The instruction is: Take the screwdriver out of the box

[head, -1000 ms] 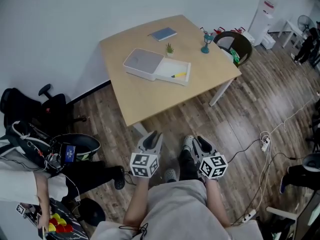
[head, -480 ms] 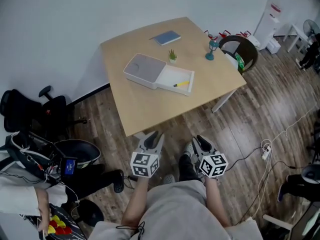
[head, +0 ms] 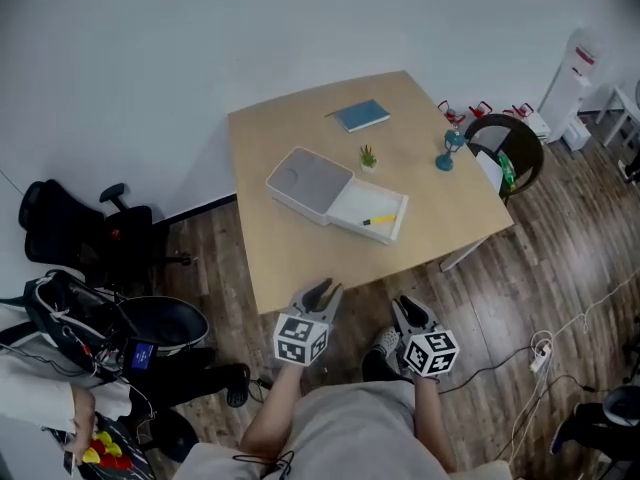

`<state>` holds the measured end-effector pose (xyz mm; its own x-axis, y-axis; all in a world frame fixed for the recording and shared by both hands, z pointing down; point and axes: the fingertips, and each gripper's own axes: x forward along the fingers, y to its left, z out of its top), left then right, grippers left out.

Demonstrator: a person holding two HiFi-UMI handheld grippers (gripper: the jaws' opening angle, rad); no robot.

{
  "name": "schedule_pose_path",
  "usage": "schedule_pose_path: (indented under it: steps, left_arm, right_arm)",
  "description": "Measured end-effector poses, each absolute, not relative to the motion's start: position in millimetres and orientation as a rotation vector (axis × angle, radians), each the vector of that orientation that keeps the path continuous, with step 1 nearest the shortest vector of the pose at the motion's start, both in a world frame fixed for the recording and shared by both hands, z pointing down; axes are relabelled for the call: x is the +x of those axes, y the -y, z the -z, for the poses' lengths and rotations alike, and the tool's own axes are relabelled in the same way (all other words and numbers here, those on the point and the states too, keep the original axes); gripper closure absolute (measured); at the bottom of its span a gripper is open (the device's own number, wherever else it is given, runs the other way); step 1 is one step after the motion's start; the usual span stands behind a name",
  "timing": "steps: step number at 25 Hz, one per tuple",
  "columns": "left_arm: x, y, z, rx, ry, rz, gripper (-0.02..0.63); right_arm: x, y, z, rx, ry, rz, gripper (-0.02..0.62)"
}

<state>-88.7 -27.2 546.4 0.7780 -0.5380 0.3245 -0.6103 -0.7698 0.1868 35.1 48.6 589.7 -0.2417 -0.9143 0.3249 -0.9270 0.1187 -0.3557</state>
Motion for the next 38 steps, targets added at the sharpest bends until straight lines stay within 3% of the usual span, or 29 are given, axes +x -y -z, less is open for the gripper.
schedule_pose_path:
  steps: [21, 38]
  left_arm:
    - [64.8, 123.9, -571.7, 2.706, 0.802, -0.539, 0.525]
    - [53.1, 177.7, -603.8, 2.764, 0.736, -0.795, 0.525]
  right_arm:
    - [133.6, 58.6, -589.8, 1.673, 2.498, -0.789, 0.503]
    - [146.6, 92.5, -600.8, 1.596, 2.517, -0.767, 0.502]
